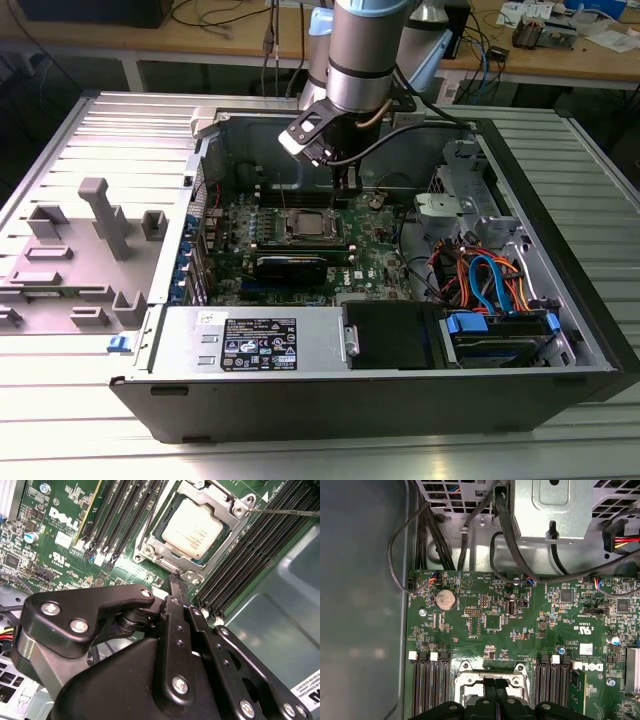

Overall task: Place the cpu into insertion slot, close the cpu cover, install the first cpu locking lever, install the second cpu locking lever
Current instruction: 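Close the cpu cover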

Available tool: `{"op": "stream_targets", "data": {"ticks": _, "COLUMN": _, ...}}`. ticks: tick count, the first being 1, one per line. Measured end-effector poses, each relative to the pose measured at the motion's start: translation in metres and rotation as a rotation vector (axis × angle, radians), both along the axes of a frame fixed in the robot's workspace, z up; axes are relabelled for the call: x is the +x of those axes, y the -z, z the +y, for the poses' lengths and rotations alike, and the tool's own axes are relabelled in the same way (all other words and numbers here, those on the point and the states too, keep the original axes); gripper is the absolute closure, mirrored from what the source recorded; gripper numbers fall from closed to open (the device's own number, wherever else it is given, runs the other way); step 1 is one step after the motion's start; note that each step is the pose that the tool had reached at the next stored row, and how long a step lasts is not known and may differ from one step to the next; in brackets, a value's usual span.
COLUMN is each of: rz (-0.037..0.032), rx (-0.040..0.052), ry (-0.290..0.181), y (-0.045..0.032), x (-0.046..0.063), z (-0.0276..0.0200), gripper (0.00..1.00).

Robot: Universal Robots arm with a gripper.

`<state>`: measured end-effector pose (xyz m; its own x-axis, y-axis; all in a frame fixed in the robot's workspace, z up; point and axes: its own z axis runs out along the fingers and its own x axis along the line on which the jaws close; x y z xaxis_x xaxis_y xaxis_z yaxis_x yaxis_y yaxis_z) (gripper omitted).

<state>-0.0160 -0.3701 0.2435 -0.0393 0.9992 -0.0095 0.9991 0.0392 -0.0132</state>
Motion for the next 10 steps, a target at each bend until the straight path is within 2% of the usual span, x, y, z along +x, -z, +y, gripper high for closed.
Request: {"op": "stream_targets", "data": {"ticks": 10, "rz": -0.0001, "rx": 0.0002, "ry": 0.000, "y": 0.0008, "x": -0.0038, "z": -0.0002, "gripper": 0.89}}
